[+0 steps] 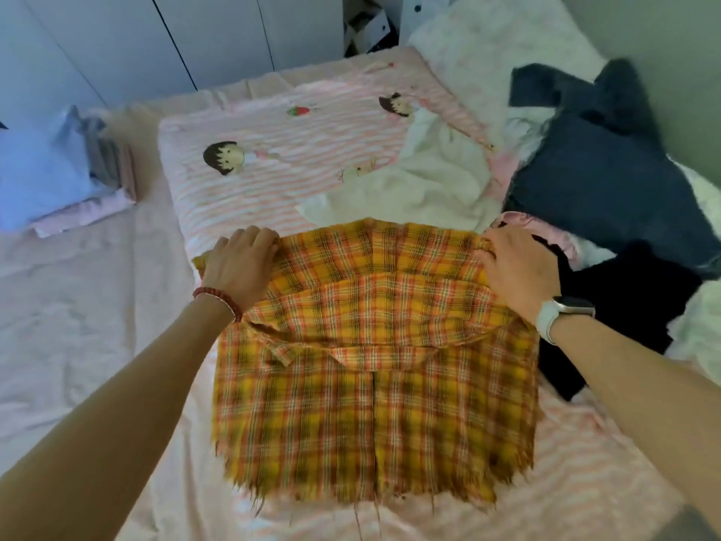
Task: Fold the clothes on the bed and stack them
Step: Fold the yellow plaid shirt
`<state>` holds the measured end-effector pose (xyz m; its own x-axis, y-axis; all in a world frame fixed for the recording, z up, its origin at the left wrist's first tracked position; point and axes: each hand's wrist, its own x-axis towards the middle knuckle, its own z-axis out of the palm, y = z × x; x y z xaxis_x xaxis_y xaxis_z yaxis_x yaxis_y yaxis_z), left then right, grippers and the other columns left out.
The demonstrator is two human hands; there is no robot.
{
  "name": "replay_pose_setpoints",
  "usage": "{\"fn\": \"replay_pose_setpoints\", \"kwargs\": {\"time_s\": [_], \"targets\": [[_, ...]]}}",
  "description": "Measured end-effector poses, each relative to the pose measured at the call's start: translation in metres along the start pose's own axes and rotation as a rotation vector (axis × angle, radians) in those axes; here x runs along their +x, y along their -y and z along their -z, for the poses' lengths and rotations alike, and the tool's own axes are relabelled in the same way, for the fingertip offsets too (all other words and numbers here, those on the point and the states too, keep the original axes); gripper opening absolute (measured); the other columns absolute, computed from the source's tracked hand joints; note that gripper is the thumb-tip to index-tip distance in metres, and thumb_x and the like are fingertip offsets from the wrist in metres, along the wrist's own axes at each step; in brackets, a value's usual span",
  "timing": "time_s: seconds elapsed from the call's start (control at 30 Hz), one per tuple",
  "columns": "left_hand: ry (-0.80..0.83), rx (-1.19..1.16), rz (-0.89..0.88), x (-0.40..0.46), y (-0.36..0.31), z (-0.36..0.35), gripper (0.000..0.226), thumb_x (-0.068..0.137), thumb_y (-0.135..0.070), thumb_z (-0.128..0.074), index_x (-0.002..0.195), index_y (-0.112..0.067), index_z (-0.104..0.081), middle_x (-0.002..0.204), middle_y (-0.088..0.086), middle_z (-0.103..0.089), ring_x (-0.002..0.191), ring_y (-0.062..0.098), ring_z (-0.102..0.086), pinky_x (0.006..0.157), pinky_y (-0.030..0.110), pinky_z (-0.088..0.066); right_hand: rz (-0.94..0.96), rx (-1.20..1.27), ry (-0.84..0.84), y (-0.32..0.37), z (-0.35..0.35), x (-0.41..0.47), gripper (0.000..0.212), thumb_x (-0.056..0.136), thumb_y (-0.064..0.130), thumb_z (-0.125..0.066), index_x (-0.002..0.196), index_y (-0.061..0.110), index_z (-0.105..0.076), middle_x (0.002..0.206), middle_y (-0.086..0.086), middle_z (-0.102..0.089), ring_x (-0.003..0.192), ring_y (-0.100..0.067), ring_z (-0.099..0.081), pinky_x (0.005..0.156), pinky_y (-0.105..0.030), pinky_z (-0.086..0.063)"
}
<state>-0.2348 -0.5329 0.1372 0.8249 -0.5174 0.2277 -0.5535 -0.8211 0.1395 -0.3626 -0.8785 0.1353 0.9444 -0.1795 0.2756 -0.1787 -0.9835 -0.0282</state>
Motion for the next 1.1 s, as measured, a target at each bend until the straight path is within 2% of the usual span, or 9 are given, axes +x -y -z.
{"fn": "replay_pose_setpoints", "kwargs": {"time_s": [0.17,0.3,0.43,0.53,0.63,0.77,0.9,0.97,1.1], "targets": [[-0.051,0.007,-0.194,-0.099,-0.002,-0.009,0.027,0.084,-0.018,-0.04,0.09,-0.004,-0.062,0.08,0.014,-0.066,0.07,0.034,-0.063,0.06,0.043,-0.048,0.075,0.1,0.02,0.006,-0.004,-0.105,0.021,0.076,0.012,-0.072,0.091,0.002,-0.06,0.084,-0.014,-0.062,0.072,-0.033,-0.061,0.06,-0.04,-0.05],[0.088,0.009,-0.227,-0.182,-0.002,-0.029,0.017,0.079,-0.017,-0.041,0.094,-0.017,-0.05,0.093,0.009,-0.068,0.076,0.03,-0.063,0.063,0.041,-0.047,0.059,0.123,0.177,0.016,-0.018,-0.19,0.031,0.062,0.0,-0.082,0.084,0.004,-0.06,0.084,-0.011,-0.063,0.072,-0.032,-0.062,0.059,-0.041,-0.049],[0.318,0.036,-0.21,-0.244,-0.007,-0.046,0.021,0.078,-0.018,-0.047,0.079,-0.013,-0.067,0.092,0.009,-0.068,0.08,0.031,-0.065,0.063,0.042,-0.05,0.032,0.097,0.359,0.024,-0.031,-0.252,0.036,0.053,0.0,-0.085,0.078,0.011,-0.062,0.076,-0.004,-0.061,0.069,-0.029,-0.06,0.059,-0.041,-0.046],[0.509,-0.11,-0.051,-0.271,-0.015,-0.051,0.002,0.073,-0.012,-0.072,0.075,-0.012,-0.071,0.092,0.01,-0.067,0.08,0.034,-0.065,0.062,0.043,-0.054,-0.051,0.07,0.449,0.03,-0.034,-0.283,0.014,0.067,0.006,-0.069,0.078,0.011,-0.064,0.078,-0.005,-0.06,0.077,-0.033,-0.06,0.071,-0.042,-0.039],[0.358,-0.188,0.131,-0.28,-0.017,-0.05,0.027,0.081,-0.025,-0.05,0.079,-0.009,-0.071,0.09,0.011,-0.066,0.08,0.035,-0.064,0.061,0.043,-0.052,-0.13,0.107,0.34,0.049,-0.032,-0.288,0.028,0.071,0.022,-0.039,0.08,0.01,-0.063,0.082,-0.007,-0.059,0.078,-0.032,-0.057,0.074,-0.037,-0.028],[0.108,-0.223,0.612,-0.256,-0.017,-0.056,0.035,0.086,-0.021,-0.056,0.114,-0.001,-0.059,0.122,0.023,-0.053,0.111,0.044,-0.049,0.087,0.055,-0.04,-0.115,0.269,0.208,0.102,-0.035,-0.25,0.032,0.077,0.017,-0.036,0.091,0.01,-0.064,0.096,-0.009,-0.06,0.095,-0.029,-0.053,0.089,-0.041,-0.028],[0.122,-0.433,0.948,-0.223,-0.005,-0.067,0.057,0.089,-0.031,-0.056,0.137,-0.006,-0.038,0.14,0.018,-0.036,0.126,0.036,-0.036,0.1,0.048,-0.033,0.056,0.268,0.28,0.158,-0.049,-0.204,0.037,0.084,0.021,-0.039,0.113,0.014,-0.062,0.12,-0.01,-0.058,0.117,-0.03,-0.051,0.105,-0.061,-0.023],[0.152,-0.434,0.961,-0.217,0.0,-0.075,0.048,0.092,-0.037,-0.051,0.13,-0.009,-0.047,0.13,0.015,-0.046,0.114,0.031,-0.048,0.09,0.038,-0.04,0.146,0.222,0.391,0.179,-0.061,-0.187,0.041,0.089,0.025,-0.042,0.128,0.018,-0.053,0.137,-0.009,-0.048,0.131,-0.029,-0.039,0.108,-0.063,-0.009],[-0.025,-0.517,0.939,-0.214,0.007,-0.08,0.03,0.098,-0.027,-0.04,0.086,-0.009,-0.06,0.068,-0.003,-0.052,0.06,0.012,-0.045,0.053,0.022,-0.027,0.212,0.071,0.575,0.197,-0.092,-0.172,0.054,0.096,0.044,-0.024,0.147,0.033,-0.014,0.157,-0.004,-0.009,0.144,-0.031,-0.002,0.106,-0.065,0.007]]}}
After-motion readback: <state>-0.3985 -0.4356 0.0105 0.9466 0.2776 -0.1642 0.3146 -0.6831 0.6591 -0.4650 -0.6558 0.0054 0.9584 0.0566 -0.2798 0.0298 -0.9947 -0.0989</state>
